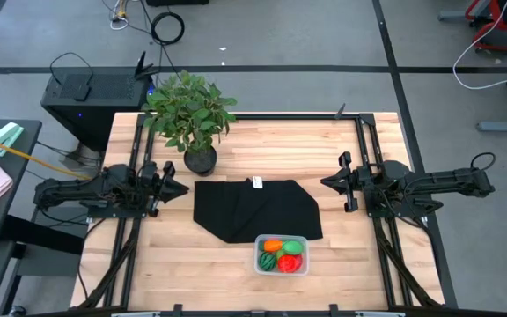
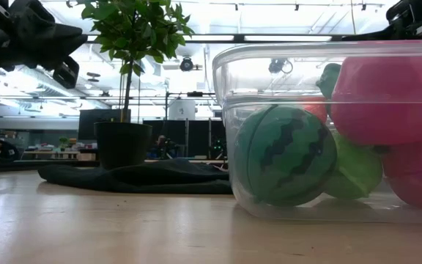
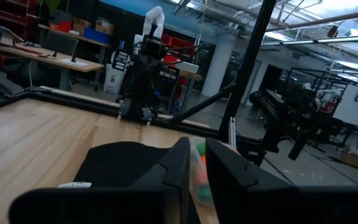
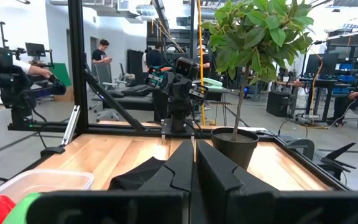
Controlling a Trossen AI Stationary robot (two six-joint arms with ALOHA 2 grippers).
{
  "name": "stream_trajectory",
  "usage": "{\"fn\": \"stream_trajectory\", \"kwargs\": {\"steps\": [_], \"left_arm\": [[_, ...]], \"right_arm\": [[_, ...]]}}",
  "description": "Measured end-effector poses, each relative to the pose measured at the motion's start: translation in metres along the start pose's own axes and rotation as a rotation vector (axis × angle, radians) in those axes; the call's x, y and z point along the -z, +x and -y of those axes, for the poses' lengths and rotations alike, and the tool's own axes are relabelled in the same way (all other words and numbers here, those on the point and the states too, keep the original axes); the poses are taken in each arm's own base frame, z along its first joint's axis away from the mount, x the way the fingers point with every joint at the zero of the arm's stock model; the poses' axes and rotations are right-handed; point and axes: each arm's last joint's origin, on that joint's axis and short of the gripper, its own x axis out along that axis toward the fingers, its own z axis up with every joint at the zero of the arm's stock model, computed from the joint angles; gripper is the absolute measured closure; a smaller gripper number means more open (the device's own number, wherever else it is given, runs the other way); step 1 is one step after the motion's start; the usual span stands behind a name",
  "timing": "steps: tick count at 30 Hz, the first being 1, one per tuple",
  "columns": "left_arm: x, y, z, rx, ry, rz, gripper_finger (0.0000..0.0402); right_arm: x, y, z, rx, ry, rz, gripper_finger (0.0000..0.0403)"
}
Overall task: Pick and placing Produce into tupperware
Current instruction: Return to Home Position
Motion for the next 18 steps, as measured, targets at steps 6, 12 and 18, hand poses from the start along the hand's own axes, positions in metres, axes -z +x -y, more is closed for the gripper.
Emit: {"fn": "stream_trajectory", "kwargs": {"steps": [6,12,18], "left_arm": [[-0.0001,0.0000,0.0000,0.000,0.000,0.001,0.0341],[-0.0001,0.0000,0.0000,0.000,0.000,0.001,0.0349],[0.0026,0.0000,-0.0010,-0.012,0.113,-0.027,0.0349]], "right_arm": [[0.0000,0.0000,0.0000,0.000,0.000,0.000,0.0376],[0.0000,0.0000,0.0000,0.000,0.000,0.000,0.0376],[0.0000,0.0000,0.0000,0.000,0.000,0.000,0.0376]]}}
